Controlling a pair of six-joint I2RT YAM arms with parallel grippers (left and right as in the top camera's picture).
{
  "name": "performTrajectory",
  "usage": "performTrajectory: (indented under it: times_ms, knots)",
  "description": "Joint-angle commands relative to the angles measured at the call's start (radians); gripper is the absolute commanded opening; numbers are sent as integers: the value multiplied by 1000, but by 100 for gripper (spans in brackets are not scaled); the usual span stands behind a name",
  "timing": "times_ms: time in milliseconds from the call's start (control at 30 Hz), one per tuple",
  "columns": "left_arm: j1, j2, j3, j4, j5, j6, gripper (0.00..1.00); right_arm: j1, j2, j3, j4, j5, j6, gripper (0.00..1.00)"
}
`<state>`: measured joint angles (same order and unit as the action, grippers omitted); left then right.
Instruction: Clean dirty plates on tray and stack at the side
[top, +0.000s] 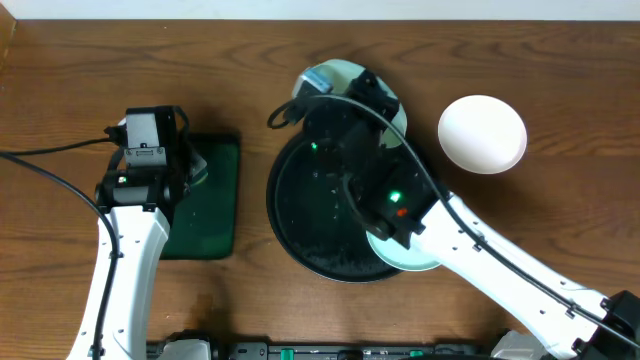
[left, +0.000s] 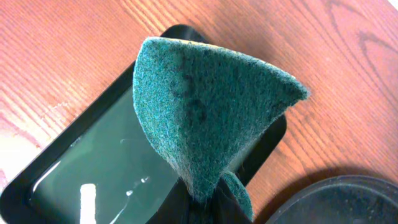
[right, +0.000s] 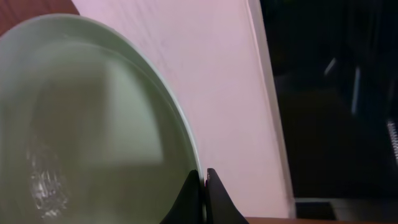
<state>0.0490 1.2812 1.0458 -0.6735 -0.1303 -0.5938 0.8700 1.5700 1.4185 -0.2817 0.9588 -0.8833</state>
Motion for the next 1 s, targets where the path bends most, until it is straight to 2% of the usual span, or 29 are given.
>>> performTrajectory:
  times_ms: [0, 100, 200, 333, 400, 467, 533, 667, 967]
  knots:
    - [3, 1, -4, 0, -9, 21, 7, -29, -5, 9, -26, 51, 50, 1]
    - [3, 1, -4, 0, -8, 21, 7, -119, -5, 9, -176, -108, 327, 1]
    - [3, 1, -4, -4, -9, 22, 7, -310, -3, 9, -345, -533, 619, 1]
    - [3, 1, -4, -3, -8, 21, 7, -624, 23, 9, -415, -1030, 793, 1]
    - [3, 1, -4, -3, -8, 21, 7, -793, 56, 7, -425, -1207, 864, 1]
    - [3, 1, -4, -4, -8, 21, 7, -914, 98, 5, -427, -1328, 872, 1]
    - [3, 1, -4, -4, -8, 21, 7, -1004, 147, 3, -428, -1385, 873, 1]
    - [3, 1, -4, -4, -8, 21, 7, -1109, 260, 1, -419, -1381, 883, 1]
    - [3, 1, -4, -12, -8, 21, 7, -1154, 368, 1, -344, -1165, 888, 1]
